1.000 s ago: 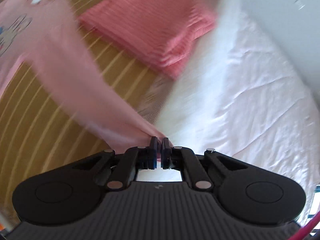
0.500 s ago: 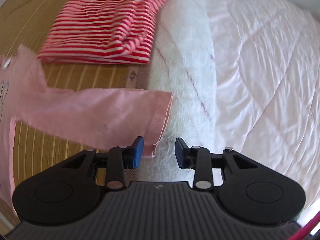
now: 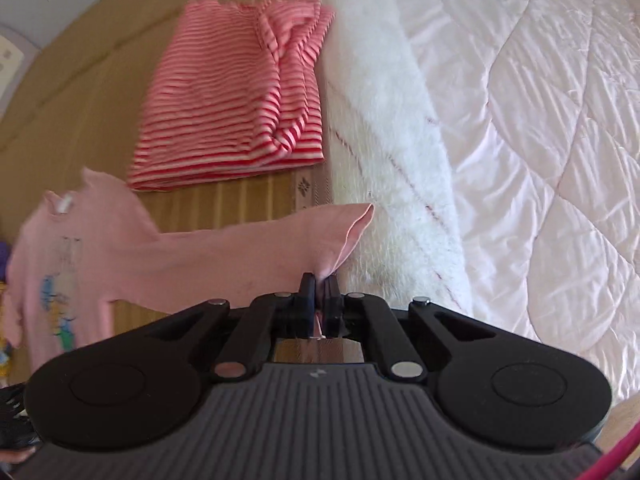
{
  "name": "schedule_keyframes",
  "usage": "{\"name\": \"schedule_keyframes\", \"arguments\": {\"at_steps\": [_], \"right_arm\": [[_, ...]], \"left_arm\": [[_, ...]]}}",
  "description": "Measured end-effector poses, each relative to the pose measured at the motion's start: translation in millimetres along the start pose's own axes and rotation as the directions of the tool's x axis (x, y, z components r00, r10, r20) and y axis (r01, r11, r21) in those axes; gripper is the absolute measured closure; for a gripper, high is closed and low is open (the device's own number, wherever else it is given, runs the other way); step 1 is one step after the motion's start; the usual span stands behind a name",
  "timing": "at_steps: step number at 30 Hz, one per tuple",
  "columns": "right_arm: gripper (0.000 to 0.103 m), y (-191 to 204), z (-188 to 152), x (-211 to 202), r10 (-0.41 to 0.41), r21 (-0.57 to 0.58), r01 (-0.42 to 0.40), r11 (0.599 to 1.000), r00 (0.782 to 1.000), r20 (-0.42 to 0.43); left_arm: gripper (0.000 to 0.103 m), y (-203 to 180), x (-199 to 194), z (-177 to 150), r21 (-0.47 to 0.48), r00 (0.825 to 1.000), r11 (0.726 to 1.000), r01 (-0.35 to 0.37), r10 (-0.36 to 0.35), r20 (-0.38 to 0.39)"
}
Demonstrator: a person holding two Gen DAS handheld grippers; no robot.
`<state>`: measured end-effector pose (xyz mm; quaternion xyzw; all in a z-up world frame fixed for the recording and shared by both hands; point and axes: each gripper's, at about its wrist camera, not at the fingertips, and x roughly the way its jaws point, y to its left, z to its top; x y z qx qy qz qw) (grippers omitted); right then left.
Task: Fold clothes
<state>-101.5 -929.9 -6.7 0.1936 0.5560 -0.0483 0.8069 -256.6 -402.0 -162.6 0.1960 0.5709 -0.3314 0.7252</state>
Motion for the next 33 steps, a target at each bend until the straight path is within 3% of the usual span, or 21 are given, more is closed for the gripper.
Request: {"name": "schedule_keyframes", "arguments": {"at_steps": [3, 7, 11, 15, 19, 23, 29, 33], "right_arm": [[0.099, -1.8, -15.3, -15.8, 0.022, 0.023, -0.021, 0.999, 0.999, -0.047], [0.099, 4.9, -33.9, -2.1, -0.018, 0.018, 0.02, 1.0, 0.995, -0.096], [0.099, 18.9, -43.5, -4.3, -0.033, 0.032, 0.035, 0.999, 0.998, -0.046], [0.098, 57.9, -40.0, -35.3, -0.009, -0.016, 0.01, 1.0, 0.999, 0.047], [0.099, 135.4, -27.5, -64.0, 0.042, -0.176, -0.023, 0.984, 0.994, 0.103], [0.098, 232.3, -18.1, -73.1, 0.103, -0.339, -0.056, 0.939, 0.987, 0.122], [0.098, 383.1, -19.9, -35.2, 0.148, -0.476, -0.078, 0.876, 0.983, 0.11], [0.098, 471.3, -30.1, 14.4, 0.147, -0.512, -0.083, 0.855, 0.985, 0.086]], "left_arm": [[0.046, 9.8, -1.3, 1.4, -0.018, 1.0, 1.0, -0.009, 0.009, 0.006], [0.046, 24.0, -3.7, -2.5, -0.029, 1.0, 1.0, -0.01, 0.01, 0.004], [0.046, 38.4, -6.6, -9.5, -0.029, 1.0, 0.999, -0.019, 0.019, 0.001], [0.046, 58.1, -11.2, -16.3, -0.059, 0.999, 0.998, -0.035, 0.036, 0.01], [0.046, 82.3, -19.5, -17.0, -0.092, 0.999, 0.995, -0.025, 0.03, 0.043], [0.046, 108.4, -26.1, -13.5, -0.078, 0.998, 0.997, 0.021, -0.016, 0.068], [0.045, 160.3, -46.3, -15.8, -0.038, 0.994, 0.996, 0.085, -0.082, 0.072], [0.045, 199.0, -56.3, -24.5, -0.02, 0.993, 0.995, 0.098, -0.097, 0.068]]}}
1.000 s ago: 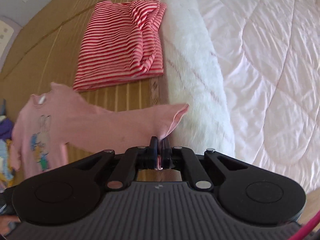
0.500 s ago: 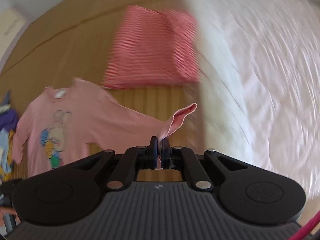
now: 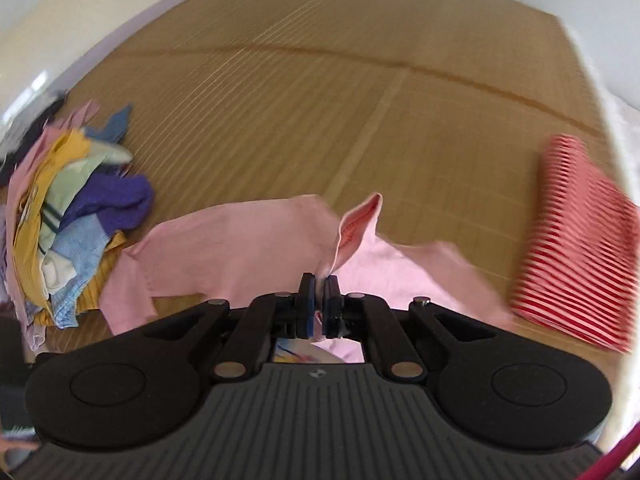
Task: Fold clothes
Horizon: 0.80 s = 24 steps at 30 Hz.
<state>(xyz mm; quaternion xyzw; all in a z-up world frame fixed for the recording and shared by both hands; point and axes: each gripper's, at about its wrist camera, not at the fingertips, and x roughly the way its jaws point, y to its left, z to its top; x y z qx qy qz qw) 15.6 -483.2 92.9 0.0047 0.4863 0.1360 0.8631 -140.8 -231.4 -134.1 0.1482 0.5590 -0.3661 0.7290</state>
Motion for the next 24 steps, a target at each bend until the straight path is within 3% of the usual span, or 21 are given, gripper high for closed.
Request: {"name": "schedule_keyframes", "arguments": {"at_steps": [7, 9, 10, 14, 21, 24], "right_arm": [[0.097, 87.0, 7.0, 117.9, -0.023, -0.056, 0.018, 0.998, 0.995, -0.099], [0.076, 100.0, 3.4, 135.2, -0.039, -0.069, 0.031, 0.997, 0.992, -0.121], [0.071, 106.8, 2.4, 140.4, -0.047, -0.074, 0.037, 0.997, 0.989, -0.139], [0.059, 107.7, -8.2, 130.0, -0.053, -0.065, 0.043, 0.997, 0.986, -0.158], [0.058, 65.6, -32.6, 102.3, -0.088, 0.025, 0.098, 0.995, 0.963, -0.256], [0.057, 53.6, -42.4, 88.2, -0.082, 0.062, 0.102, 0.993, 0.961, -0.263]], "left_arm": [[0.044, 60.8, -3.9, -14.7, -0.007, 1.0, 1.0, 0.021, -0.021, -0.024], [0.044, 71.6, -2.2, -17.3, -0.019, 0.999, 0.999, 0.025, -0.026, -0.028], [0.044, 76.1, -1.4, -18.1, -0.026, 0.999, 0.999, 0.028, -0.028, -0.03], [0.044, 89.9, 2.4, -17.8, -0.051, 0.999, 0.998, 0.037, -0.039, -0.034], [0.043, 112.9, -0.8, -7.0, -0.109, 0.999, 0.994, 0.03, -0.028, 0.021], [0.036, 124.5, -1.7, -2.5, -0.186, 0.998, 0.983, -0.004, 0.015, 0.059]]}}
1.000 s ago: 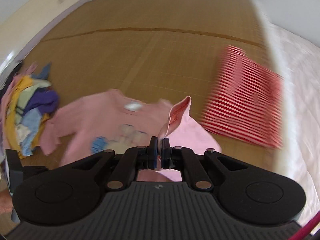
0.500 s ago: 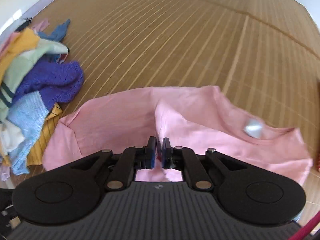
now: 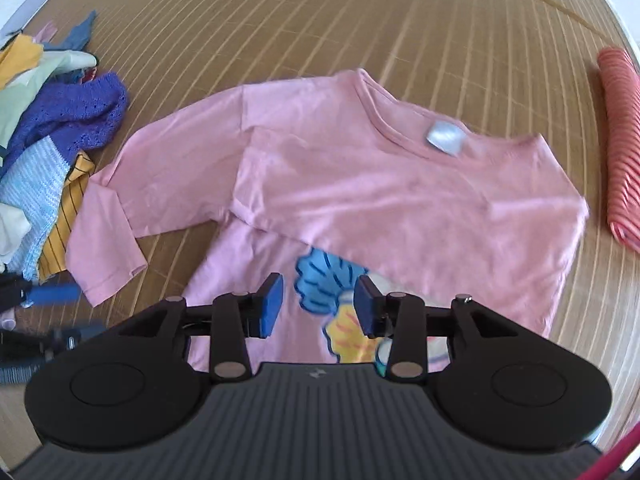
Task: Fold clothes
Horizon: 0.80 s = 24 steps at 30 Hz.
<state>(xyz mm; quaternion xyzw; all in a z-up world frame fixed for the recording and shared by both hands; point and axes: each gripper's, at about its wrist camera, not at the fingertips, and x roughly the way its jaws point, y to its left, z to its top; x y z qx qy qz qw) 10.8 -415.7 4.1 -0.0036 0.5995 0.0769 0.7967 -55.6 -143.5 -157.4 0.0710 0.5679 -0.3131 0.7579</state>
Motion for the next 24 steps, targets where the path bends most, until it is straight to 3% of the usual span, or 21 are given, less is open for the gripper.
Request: {"name": "schedule_keyframes", "arguments": {"at_steps": [2, 6, 11, 24], "right_arm": [[0.056, 1.4, -5.6, -2.7, -0.011, -0.004, 0.011, 1.0, 1.0, -0.004], [0.056, 8.1, -11.3, -8.3, 0.009, -0.009, -0.009, 1.0, 1.0, -0.002], [0.053, 11.6, -15.4, -12.0, 0.058, 0.04, -0.059, 0.997, 0.998, 0.009], [0.052, 10.5, -57.8, -8.7, 0.107, 0.119, -0.101, 0.988, 0.993, -0.048]], "left_arm": [[0.036, 0.2, 3.1, 3.0, 0.015, 0.999, 0.999, -0.039, 0.038, 0.017], [0.041, -14.0, 17.5, 6.0, 0.177, 0.996, 0.98, -0.086, 0.083, 0.026], [0.041, -19.6, 32.7, 16.8, 0.155, 0.997, 0.985, -0.079, 0.076, 0.022], [0.041, -32.9, 58.8, 24.6, 0.201, 0.983, 0.963, -0.179, 0.186, -0.013]]}}
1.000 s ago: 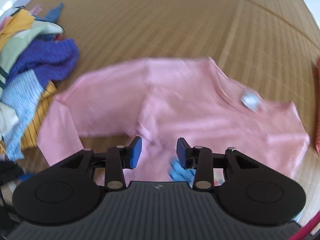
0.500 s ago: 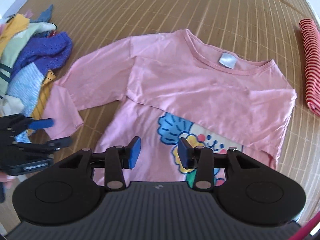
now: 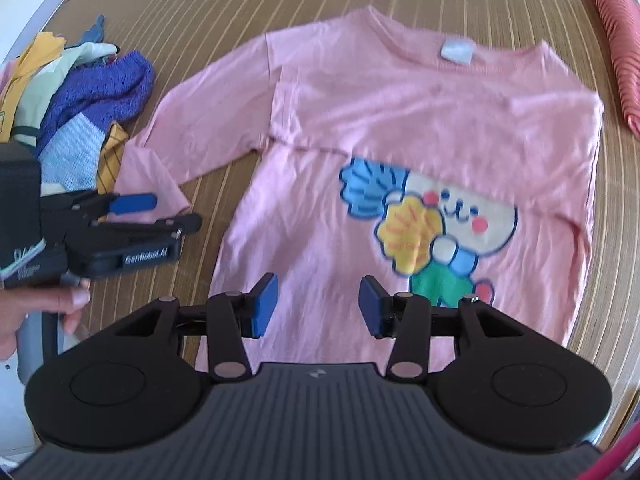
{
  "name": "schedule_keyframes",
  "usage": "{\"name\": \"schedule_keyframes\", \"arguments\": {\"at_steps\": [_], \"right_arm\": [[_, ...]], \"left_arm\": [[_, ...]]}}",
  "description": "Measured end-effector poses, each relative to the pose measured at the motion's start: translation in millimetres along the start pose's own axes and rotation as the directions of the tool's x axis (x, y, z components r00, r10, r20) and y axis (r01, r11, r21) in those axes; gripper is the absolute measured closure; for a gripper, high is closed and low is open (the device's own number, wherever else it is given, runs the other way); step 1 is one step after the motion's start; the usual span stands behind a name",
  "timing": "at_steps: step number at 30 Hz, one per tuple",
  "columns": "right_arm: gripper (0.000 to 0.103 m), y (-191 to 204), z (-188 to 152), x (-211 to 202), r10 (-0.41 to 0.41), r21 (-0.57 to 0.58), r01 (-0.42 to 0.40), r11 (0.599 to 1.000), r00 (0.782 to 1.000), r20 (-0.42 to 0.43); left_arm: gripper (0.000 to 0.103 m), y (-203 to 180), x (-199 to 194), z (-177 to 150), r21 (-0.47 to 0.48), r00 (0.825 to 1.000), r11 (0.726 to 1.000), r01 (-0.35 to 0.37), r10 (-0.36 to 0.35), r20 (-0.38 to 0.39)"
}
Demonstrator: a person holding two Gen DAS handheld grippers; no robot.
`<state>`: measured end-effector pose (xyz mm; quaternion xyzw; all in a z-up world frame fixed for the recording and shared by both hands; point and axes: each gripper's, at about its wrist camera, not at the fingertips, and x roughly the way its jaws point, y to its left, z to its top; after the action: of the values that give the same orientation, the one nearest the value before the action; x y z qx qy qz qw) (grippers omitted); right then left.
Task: Fold clothes
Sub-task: 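Grasp the other sleeve with the left gripper and fold it over the body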
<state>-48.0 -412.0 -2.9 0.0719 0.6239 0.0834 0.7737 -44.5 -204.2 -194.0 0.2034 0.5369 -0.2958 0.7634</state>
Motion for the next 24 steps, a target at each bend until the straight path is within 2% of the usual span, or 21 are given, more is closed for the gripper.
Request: {"name": "schedule_keyframes", "arguments": {"at_steps": [3, 6, 9, 11, 14, 19, 24], "right_arm": [[0.052, -1.7, -6.5, -1.4, 0.008, 0.003, -0.008, 1.0, 1.0, 0.003], [0.052, -4.3, -9.2, -2.6, 0.009, 0.011, -0.009, 1.0, 1.0, 0.003], [0.052, -7.5, -9.8, -4.4, 0.008, 0.02, -0.008, 1.0, 1.0, 0.005], [0.05, -10.0, -10.4, -5.8, 0.015, 0.028, -0.015, 0.999, 1.0, 0.01], [0.05, -15.0, -10.5, -5.3, 0.032, 0.049, -0.033, 0.998, 0.999, 0.017], [0.05, -16.7, -7.1, -3.3, 0.08, 0.04, -0.08, 0.996, 0.997, 0.012], [0.05, -16.0, -2.3, -8.5, 0.121, -0.047, -0.12, 0.992, 0.992, 0.017]], "left_arm": [[0.041, -1.4, -0.9, -0.1, 0.011, 1.0, 1.0, -0.009, 0.009, 0.002], [0.046, -0.2, -2.4, -0.3, 0.0, 1.0, 1.0, -0.017, 0.017, 0.006], [0.062, 2.0, -4.1, -0.7, -0.002, 1.0, 1.0, -0.026, 0.026, 0.01], [0.08, 5.2, -5.6, -0.6, -0.003, 1.0, 1.0, -0.029, 0.029, 0.011], [0.095, 16.0, -6.2, 0.3, -0.053, 1.0, 0.998, -0.021, 0.021, 0.005], [0.098, 33.4, -20.8, 1.7, -0.147, 0.998, 0.988, -0.047, 0.053, 0.037], [0.098, 39.0, -47.9, 7.3, -0.283, 0.994, 0.959, -0.001, 0.031, 0.103]]}}
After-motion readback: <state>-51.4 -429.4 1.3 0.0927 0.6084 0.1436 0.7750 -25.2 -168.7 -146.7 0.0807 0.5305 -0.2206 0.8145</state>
